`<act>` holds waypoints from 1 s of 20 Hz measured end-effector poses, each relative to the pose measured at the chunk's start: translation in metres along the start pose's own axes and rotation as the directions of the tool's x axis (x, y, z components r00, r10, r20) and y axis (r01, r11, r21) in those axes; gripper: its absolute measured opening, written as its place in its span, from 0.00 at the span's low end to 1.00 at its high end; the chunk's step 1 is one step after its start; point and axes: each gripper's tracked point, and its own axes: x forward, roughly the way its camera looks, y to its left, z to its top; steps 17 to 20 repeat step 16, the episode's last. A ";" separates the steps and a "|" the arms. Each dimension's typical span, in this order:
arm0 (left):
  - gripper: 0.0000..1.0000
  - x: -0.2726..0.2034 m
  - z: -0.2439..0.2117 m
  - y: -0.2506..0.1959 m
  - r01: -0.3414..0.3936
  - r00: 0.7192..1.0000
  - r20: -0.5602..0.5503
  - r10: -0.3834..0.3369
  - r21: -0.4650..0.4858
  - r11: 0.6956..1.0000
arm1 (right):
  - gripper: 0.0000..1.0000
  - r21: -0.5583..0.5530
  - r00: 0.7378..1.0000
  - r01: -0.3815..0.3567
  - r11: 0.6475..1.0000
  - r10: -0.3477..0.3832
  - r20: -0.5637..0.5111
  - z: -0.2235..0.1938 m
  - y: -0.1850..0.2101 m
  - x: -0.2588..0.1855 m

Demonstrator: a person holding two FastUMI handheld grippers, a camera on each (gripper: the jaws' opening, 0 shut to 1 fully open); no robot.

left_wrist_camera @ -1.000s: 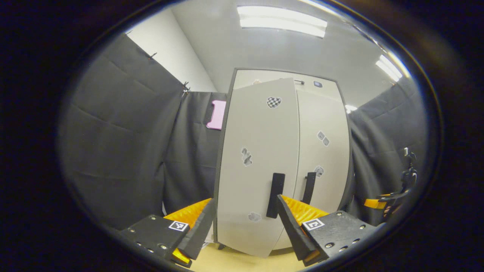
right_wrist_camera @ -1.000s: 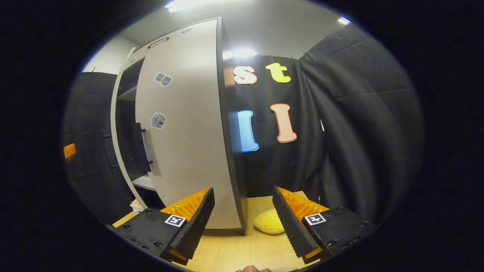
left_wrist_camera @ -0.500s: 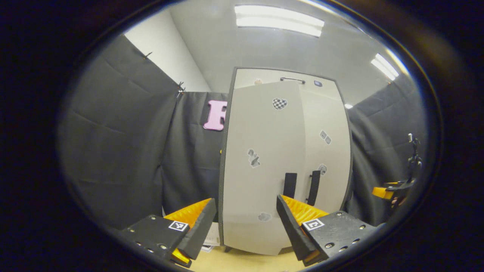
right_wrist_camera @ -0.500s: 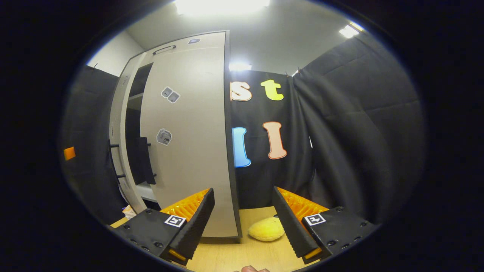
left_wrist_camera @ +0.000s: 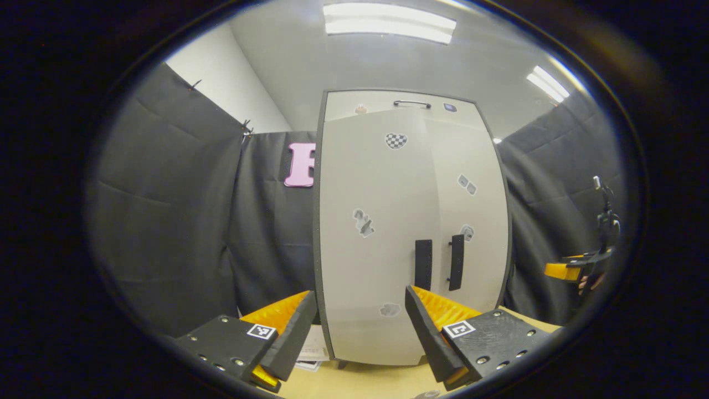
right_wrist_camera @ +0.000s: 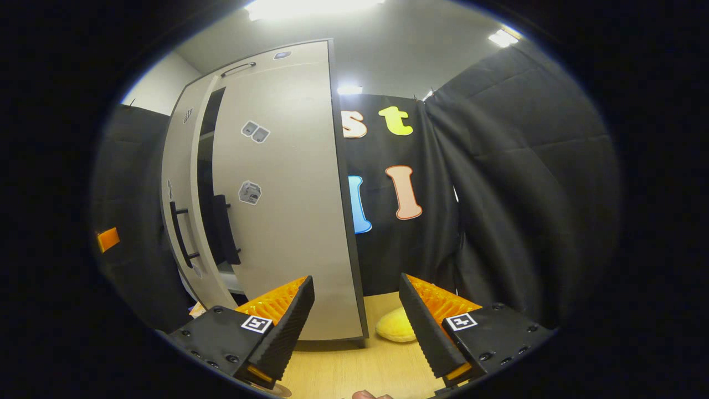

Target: Grasp the bottle in the cabinet with the left hand and place it on the coaster, then close the right door with the right hand and the left door with the left hand.

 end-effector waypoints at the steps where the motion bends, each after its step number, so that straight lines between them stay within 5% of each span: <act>1: 0.93 0.000 -0.003 0.001 -0.004 1.000 -0.003 0.004 -0.003 1.000 | 0.98 0.001 1.000 -0.006 1.000 0.006 0.003 0.001 0.003 -0.001; 4: 0.93 0.003 -0.013 0.004 -0.020 1.000 -0.022 0.019 -0.030 0.999 | 0.98 -0.022 1.000 -0.002 1.000 0.002 0.013 0.002 0.005 -0.003; 5: 1.00 0.002 -0.016 0.005 -0.024 0.999 -0.029 0.023 -0.034 0.999 | 0.98 -0.025 1.000 -0.003 1.000 0.003 0.010 0.000 0.007 -0.004; 9: 0.93 0.002 -0.019 0.009 -0.052 0.998 -0.028 0.052 -0.015 0.999 | 0.98 -0.015 1.000 -0.028 1.000 0.027 -0.007 -0.004 0.014 -0.006; 11: 1.00 0.003 -0.017 0.008 -0.056 0.998 -0.021 0.056 -0.021 0.998 | 0.98 -0.021 0.999 -0.032 0.999 0.032 0.004 0.000 0.017 -0.008; 12: 0.93 0.003 -0.018 0.008 -0.056 0.998 -0.020 0.056 -0.029 0.998 | 0.98 -0.030 0.999 -0.032 0.999 0.032 0.008 0.001 0.018 -0.009; 20: 1.00 0.004 -0.031 0.013 -0.064 0.997 -0.034 0.063 -0.038 0.997 | 0.92 -0.049 0.999 -0.037 0.998 0.037 0.006 0.002 0.026 -0.014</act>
